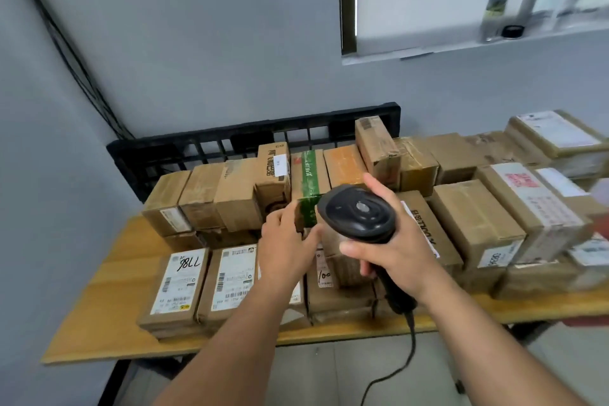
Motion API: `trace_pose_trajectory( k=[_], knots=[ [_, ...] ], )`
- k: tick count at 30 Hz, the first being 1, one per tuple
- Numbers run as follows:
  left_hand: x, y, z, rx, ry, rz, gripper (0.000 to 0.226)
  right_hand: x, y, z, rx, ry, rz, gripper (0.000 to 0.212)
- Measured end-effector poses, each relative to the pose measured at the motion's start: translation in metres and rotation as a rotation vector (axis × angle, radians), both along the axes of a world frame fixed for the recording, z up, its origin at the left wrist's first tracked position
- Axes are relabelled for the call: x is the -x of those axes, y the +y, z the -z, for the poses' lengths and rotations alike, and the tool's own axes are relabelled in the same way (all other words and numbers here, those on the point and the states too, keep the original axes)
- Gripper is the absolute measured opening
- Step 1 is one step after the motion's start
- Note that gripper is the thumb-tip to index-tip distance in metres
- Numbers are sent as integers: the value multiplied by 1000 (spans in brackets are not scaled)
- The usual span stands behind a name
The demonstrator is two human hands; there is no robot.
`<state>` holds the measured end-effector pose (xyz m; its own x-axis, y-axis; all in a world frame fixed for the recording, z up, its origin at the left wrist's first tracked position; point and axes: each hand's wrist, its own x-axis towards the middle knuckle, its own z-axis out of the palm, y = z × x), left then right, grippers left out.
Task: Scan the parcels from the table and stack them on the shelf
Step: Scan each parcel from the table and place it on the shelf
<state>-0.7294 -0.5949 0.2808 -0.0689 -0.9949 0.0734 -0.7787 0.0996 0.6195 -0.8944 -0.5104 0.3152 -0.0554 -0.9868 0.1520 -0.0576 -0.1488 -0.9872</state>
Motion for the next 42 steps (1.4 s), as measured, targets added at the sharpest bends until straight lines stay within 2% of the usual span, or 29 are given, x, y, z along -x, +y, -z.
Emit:
trace_pose_trajectory(
  k=[8,12,16,19,23,25,34,42],
  knots=[
    [58,-3,-8,-253,-299,116,79,34,9,1,14,-76,96,95],
    [54,-7,-13,-357,-324,112,84,32,10,6,14,-81,99,96],
    [37,-16,-22,-514,-197,139,95,28,10,6,26,-64,92,95],
    [15,-16,-28,-542,12,142,94,25,13,8,17,-86,83,95],
    [-20,-10,-36,-494,348,112,110,17,15,3,22,-70,77,95],
    [-36,-10,-40,-439,459,104,114,10,12,-2,46,-69,69,93],
    [-89,-2,-56,-279,629,47,118,-29,2,-20,88,-161,-114,97],
    [-126,0,-63,-173,715,-28,118,-55,6,-33,73,-116,-239,106]
  ],
)
